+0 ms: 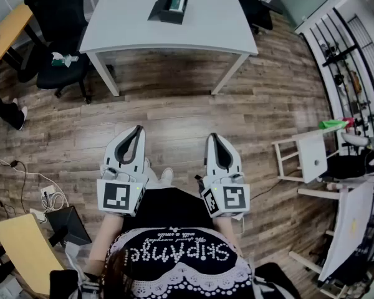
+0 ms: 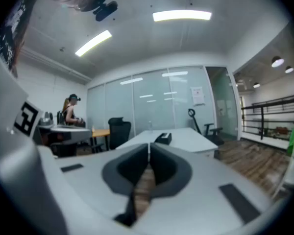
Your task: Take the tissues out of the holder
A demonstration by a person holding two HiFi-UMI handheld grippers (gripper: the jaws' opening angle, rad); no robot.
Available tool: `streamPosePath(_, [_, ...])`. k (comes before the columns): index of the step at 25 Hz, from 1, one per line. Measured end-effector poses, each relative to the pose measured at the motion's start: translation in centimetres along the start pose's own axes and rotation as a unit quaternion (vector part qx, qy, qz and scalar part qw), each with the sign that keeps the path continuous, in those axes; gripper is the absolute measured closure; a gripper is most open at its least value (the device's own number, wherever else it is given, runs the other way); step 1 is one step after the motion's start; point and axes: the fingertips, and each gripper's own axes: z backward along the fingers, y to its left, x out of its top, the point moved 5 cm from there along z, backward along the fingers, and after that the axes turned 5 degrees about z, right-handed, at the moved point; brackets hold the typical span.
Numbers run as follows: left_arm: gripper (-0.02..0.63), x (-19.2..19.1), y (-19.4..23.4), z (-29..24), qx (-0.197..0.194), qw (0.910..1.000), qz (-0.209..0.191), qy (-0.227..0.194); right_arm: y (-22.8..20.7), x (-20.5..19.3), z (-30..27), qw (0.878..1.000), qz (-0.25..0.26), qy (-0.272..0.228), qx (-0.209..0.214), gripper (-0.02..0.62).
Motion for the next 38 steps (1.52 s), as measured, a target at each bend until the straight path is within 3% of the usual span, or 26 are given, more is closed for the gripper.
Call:
streamPosePath(18, [0.568,0.4,-2.3,-0.7,-0.010,0.9998,-0.011,-0.013,-0.8,0.2,0.7,1.000,0.013,-0.008,0.018,0.558])
streamPosePath(27, [0.568,0.3,-3.4,-1.5,-0.010,0.9999,-0.004,-0.010,-2.1,0.6,1.0,1.000,-0.004,-0.025,0.018,0.558])
streamPosePath(38, [0.568,-0.2,-0.3,-4.1,-0.008,0.9999,0.013,-0.003,-1.9,0.3,-2.7,1.000,-0.006,-0.012,0.021,0.557])
